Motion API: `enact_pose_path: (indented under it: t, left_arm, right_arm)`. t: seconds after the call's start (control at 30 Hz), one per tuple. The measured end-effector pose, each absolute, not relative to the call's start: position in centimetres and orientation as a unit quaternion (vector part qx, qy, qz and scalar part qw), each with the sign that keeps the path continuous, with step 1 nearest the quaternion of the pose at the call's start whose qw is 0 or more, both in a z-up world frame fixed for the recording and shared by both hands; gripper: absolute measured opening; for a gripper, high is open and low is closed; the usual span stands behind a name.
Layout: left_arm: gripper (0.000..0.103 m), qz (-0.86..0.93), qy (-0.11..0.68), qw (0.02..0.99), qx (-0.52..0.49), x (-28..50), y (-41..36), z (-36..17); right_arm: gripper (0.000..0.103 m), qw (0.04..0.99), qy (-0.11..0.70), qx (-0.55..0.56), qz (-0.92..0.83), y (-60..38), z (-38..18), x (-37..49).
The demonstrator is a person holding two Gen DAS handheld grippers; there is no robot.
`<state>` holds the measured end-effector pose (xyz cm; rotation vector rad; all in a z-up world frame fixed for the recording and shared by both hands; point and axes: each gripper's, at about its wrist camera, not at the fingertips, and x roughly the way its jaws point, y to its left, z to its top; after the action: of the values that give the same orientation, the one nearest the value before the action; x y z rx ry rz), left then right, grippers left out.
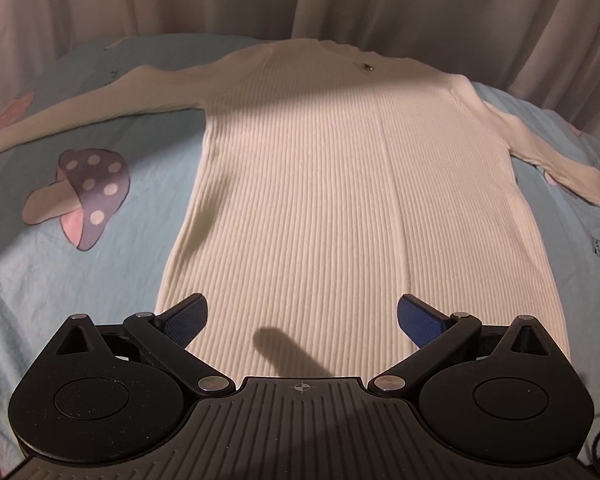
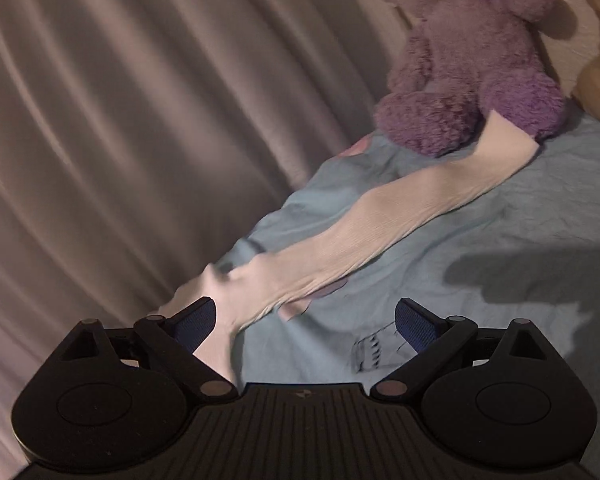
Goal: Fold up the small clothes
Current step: 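Move the right gripper to the sweater cuff near the teddy bear and grasp it, then carry the cuff across the sweater body with the right gripper and release it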
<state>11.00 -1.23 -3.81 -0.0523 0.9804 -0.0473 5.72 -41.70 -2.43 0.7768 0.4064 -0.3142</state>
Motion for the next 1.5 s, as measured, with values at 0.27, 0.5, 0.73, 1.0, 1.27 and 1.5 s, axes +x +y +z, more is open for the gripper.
enact_pose_path:
  t: [0.27, 0.5, 0.73, 1.0, 1.27, 1.5]
  left_arm:
    - [0.103, -0.018, 0.469, 0.882, -0.034, 15.9, -2.7, -6.4]
    - [0.103, -0.017, 0.466, 0.883, -0.049, 17.1, -2.8, -7.2]
    - [0.103, -0.043, 0.473, 0.878, -0.060, 17.5, -1.9, -7.1]
    - [0.094, -0.093, 0.463, 0.863, -0.177, 18.6, 1.1, -6.1]
    - [0.086, -0.160, 0.456, 0.829, -0.280, 24.6, 1.6, -6.1]
    - [0.072, -0.181, 0.483, 0.790, -0.331, 29.2, 1.7, -8.7]
  right_arm:
    - [0.051, 0.795, 0.158, 0.528, -0.253, -53.9, -8.4, 9.4]
    - [0.016, 0.767, 0.113, 0.566, -0.279, -57.0, -10.8, 10.4]
    - [0.006, 0.833, 0.142, 0.437, -0.310, -53.9, -7.7, 12.2]
    - [0.006, 0.962, 0.152, 0.226, -0.036, -37.1, 0.2, 15.9]
    - [0.024, 0.925, 0.330, 0.167, 0.088, -27.0, -4.6, 18.0]
    - [0.024, 0.904, 0.346, 0.250, 0.014, -31.7, -6.0, 16.1]
